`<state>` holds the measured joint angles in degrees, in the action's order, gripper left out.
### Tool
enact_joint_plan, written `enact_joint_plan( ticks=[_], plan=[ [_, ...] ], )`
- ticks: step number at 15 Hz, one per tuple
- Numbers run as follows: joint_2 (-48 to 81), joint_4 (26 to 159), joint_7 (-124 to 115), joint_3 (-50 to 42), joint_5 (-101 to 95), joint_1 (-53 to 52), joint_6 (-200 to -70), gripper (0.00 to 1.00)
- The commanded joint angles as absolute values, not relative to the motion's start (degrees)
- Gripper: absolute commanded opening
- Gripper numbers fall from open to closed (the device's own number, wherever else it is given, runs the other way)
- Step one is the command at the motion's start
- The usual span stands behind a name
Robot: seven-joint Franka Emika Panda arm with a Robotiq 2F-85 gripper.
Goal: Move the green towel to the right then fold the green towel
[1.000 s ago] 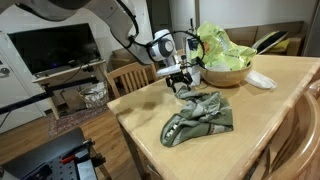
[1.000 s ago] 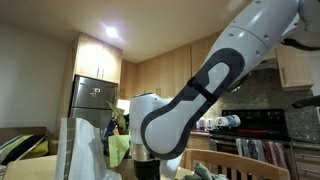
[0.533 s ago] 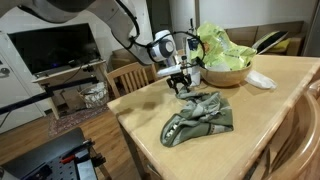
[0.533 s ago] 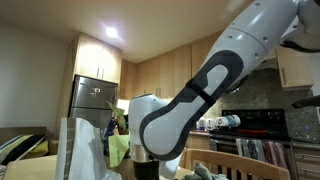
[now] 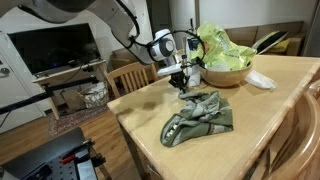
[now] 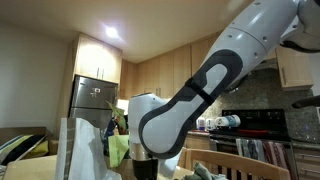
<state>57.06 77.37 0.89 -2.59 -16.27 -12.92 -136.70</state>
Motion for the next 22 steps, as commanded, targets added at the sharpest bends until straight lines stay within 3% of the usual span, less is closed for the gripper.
enact_joint_plan(
  ticks=[1,13,22],
  plan=[
    [56.9,76.3,0.8,-2.8,-16.5,-13.1,-135.2,0.0],
    [43.9,88.3,-4.1,-6.7,-17.1,-10.6,-141.5,0.01],
    [36.6,99.4,-13.1,-14.8,-22.7,-11.1,-145.5,0.01]
  ],
)
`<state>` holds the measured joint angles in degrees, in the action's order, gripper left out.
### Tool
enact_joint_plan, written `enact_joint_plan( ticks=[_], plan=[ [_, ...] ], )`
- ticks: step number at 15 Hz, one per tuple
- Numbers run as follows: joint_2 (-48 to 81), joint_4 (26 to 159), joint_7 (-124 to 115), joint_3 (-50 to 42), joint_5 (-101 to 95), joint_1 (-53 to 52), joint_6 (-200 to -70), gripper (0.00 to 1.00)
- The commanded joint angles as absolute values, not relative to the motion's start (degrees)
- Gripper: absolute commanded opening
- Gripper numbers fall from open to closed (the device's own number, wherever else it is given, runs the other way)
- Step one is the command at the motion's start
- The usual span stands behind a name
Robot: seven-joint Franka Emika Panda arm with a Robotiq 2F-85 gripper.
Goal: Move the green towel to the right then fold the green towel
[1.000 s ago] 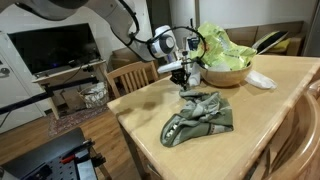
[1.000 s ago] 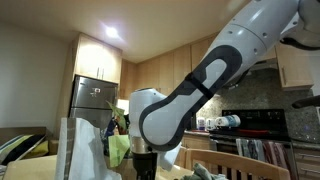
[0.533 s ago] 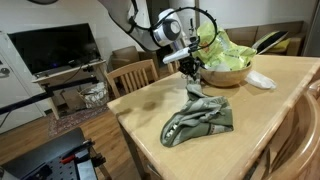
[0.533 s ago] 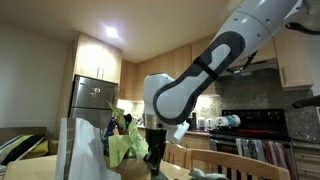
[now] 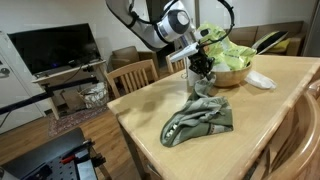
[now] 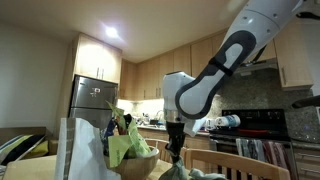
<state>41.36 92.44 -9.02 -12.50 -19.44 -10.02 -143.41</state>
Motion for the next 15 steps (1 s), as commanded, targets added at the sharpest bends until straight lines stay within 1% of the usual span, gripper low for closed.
enact_joint_plan(
  ticks=[1,3,7,8,13,14,15],
  plan=[
    [35.7,101.1,-14.2,-15.6,-23.9,-11.3,-145.6,0.01],
    [34.2,104.1,-15.9,-16.9,-26.4,-11.6,-145.3,0.01],
    [32.8,108.0,-16.4,-16.5,-28.8,-10.7,-143.6,0.01],
    [35.5,104.2,-15.3,-15.5,-27.6,-9.5,-143.7,0.04],
    [35.0,105.9,-15.3,-15.5,-27.8,-9.5,-143.7,0.04],
    [34.9,105.8,-16.1,-15.9,-28.4,-10.0,-143.6,0.01],
    [34.8,106.0,-16.0,-16.1,-28.7,-10.1,-143.3,0.01]
  ],
)
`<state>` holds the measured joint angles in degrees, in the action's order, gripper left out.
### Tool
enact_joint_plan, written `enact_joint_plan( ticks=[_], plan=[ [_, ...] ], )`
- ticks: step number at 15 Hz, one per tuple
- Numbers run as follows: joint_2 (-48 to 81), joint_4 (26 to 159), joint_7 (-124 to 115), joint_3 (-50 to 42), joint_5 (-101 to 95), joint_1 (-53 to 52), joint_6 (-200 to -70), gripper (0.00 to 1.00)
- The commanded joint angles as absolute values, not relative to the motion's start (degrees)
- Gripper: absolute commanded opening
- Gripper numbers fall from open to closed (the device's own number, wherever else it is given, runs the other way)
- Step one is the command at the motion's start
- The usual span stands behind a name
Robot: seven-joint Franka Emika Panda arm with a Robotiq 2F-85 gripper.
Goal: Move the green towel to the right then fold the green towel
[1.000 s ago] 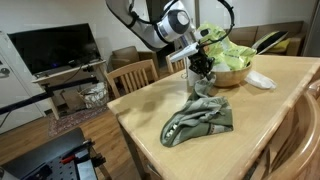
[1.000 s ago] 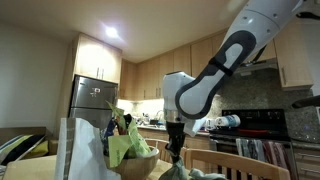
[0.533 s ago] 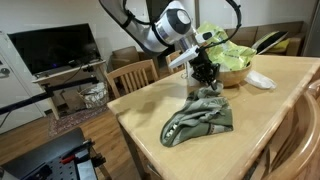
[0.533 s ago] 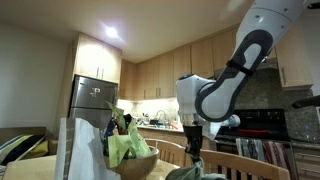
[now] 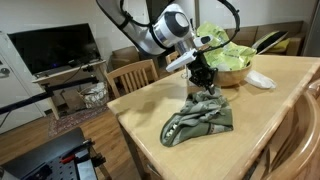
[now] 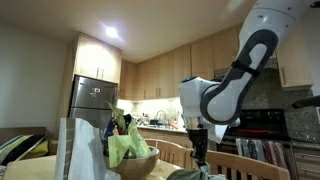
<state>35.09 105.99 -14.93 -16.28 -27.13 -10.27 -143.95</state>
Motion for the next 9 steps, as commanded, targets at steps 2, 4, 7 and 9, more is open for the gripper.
enact_joint_plan(
  ticks=[2,4,7,9],
  plan=[
    [35.3,106.0,-16.5,-17.0,-29.7,-10.4,-142.8,0.01],
    [36.0,105.7,-16.5,-17.9,-31.0,-9.9,-141.8,0.01],
    [37.2,105.4,-16.2,-18.9,-31.4,-8.9,-140.1,0.01],
    [38.0,105.1,-14.9,-18.5,-30.6,-7.3,-138.8,0.01]
  ],
)
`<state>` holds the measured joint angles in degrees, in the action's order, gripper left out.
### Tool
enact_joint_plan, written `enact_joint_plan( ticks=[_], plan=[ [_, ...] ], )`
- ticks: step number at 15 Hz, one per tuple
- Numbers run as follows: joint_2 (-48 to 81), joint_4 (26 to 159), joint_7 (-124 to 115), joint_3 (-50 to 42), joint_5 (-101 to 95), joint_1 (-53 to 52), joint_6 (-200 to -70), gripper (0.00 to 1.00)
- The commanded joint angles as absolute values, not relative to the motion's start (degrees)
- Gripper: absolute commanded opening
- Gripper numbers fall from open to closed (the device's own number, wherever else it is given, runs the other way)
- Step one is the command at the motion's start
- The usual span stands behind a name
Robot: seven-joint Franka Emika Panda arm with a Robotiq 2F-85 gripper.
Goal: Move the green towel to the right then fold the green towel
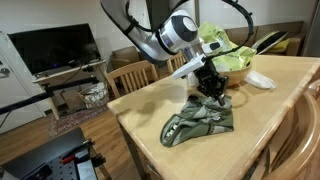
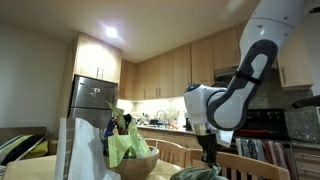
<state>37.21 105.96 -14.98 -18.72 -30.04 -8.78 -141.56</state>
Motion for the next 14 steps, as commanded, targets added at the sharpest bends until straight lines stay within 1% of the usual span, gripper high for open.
enact_joint_plan(
  ticks=[1,6,14],
  plan=[
    [38.5,104.9,-14.8,-18.2,-30.2,-6.7,-138.2,0.01],
    [38.2,105.8,-10.8,-13.7,-25.4,-3.0,-137.3,0.01],
    [35.0,109.3,-11.5,-10.6,-25.7,-6.3,-139.8,0.01]
  ],
)
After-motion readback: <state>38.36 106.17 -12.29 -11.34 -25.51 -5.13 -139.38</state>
